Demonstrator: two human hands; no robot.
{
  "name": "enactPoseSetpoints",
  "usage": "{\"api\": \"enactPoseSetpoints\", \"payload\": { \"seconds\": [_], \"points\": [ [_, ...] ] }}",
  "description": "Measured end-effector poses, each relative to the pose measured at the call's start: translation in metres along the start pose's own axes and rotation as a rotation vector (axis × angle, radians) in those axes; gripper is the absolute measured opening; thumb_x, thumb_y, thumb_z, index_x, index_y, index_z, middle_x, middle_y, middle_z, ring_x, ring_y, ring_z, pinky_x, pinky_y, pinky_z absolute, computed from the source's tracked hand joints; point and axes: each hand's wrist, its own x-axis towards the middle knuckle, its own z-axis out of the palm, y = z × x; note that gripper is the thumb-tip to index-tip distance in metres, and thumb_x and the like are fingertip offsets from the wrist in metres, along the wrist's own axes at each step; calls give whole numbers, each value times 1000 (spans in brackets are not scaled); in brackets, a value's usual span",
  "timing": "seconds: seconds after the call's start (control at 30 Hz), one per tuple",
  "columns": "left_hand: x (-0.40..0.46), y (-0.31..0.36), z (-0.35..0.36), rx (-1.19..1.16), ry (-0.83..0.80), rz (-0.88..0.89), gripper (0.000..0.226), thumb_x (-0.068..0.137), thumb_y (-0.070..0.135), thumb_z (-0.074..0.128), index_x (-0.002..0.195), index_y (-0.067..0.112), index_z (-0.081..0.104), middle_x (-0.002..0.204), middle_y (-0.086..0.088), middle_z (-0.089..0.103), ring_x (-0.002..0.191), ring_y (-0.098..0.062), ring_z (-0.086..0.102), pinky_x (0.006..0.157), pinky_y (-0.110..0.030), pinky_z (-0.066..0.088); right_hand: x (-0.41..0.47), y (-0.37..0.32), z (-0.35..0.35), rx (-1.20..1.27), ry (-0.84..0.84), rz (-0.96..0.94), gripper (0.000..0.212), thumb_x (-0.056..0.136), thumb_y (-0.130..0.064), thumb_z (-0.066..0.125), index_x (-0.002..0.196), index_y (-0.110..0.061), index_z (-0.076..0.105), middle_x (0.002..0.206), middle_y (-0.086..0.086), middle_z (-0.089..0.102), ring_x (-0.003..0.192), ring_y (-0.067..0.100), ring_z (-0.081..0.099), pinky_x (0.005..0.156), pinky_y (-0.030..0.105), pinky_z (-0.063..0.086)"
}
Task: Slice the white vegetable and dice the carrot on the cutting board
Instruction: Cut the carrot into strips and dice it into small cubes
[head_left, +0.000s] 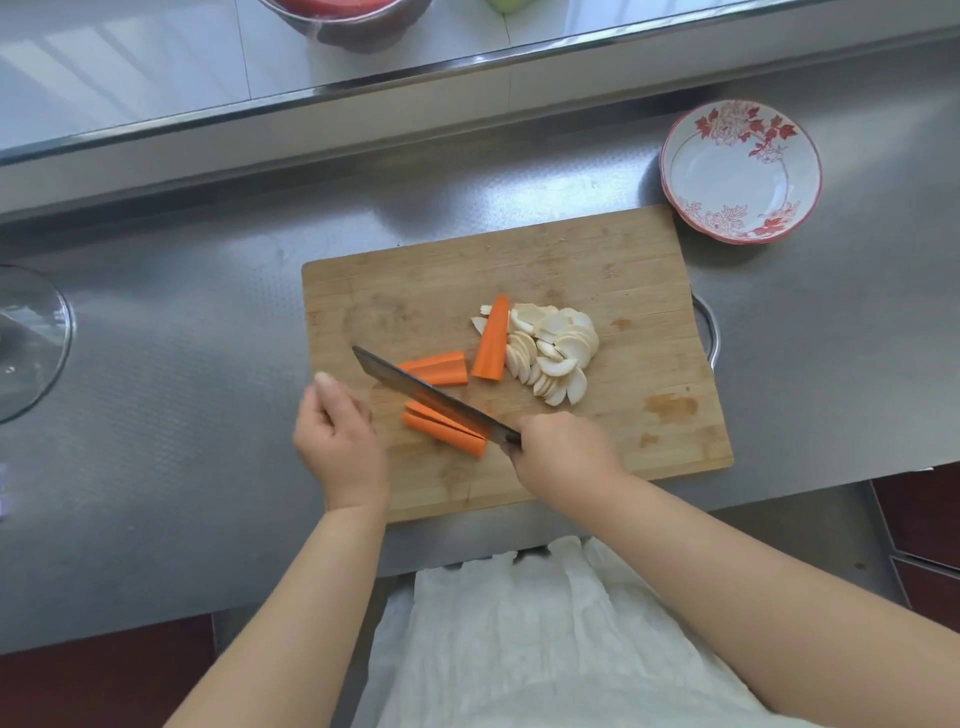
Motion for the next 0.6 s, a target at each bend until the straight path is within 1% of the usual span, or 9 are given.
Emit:
{"api": "enactPoseSetpoints", "payload": {
  "seconds": [0.03,0.1,0.13,0.17,0.2,0.3,0.4,0.5,0.6],
  "points": [
    [-4,-16,-4,83,-42,-152,43,101,37,37,62,22,45,55,-9,42,49,-23,39,51,-36,36,0,0,0,-1,-3,1,27,99,-37,40,98,-19,60,90,5,64,83,27,61,59,30,39],
    [-16,-42,-8,266,-233,-479,37,103,32,37,75,13,53,62,-8,57,50,-22,54,55,-35,47,0,-1,1,-9,-7,2,27,99,-37,39,100,-20,61,89,4,64,82,27,61,58,29,39],
    [-23,-49,-6,293,-336,-616,31,103,27,38,82,12,55,69,-9,64,56,-23,62,60,-35,52,0,-1,2,-14,-8,0,27,99,-37,39,101,-20,61,89,4,64,82,27,61,58,29,39],
    [-29,-53,-4,280,-402,-712,23,103,21,40,87,12,55,76,-10,68,63,-23,66,63,-34,55,-1,-1,2,-20,-9,-3,27,99,-37,39,102,-21,61,90,4,65,83,28,62,58,29,39],
    [-33,-55,0,251,-427,-767,17,102,16,43,89,12,54,82,-10,69,69,-22,68,65,-34,56,-1,-1,3,-31,-11,-6,27,99,-37,38,104,-21,61,91,4,65,83,28,62,58,29,39],
    [-36,-55,11,179,-394,-799,11,98,10,50,88,11,55,88,-10,70,77,-19,68,67,-30,56,-2,-1,4,-72,-29,-26,28,100,-36,37,105,-20,61,91,5,65,79,26,60,56,29,36],
    [-34,-54,16,180,-385,-763,11,98,13,53,87,11,56,86,-8,70,76,-17,69,66,-29,55,-4,1,6,-100,-34,-35,29,101,-35,37,105,-18,60,89,5,66,80,27,62,54,29,34],
    [-34,-53,18,198,-399,-722,12,98,13,53,86,11,56,83,-7,70,75,-18,68,70,-32,56,-4,1,8,-122,-39,-36,28,101,-35,36,105,-19,60,88,5,66,79,27,62,50,28,29],
    [-35,-56,18,173,-384,-708,12,96,14,57,85,11,56,81,-6,70,71,-16,68,64,-28,55,-3,1,10,-130,-58,-17,25,101,-31,38,103,-20,61,89,4,66,79,28,60,53,27,30]
  ]
}}
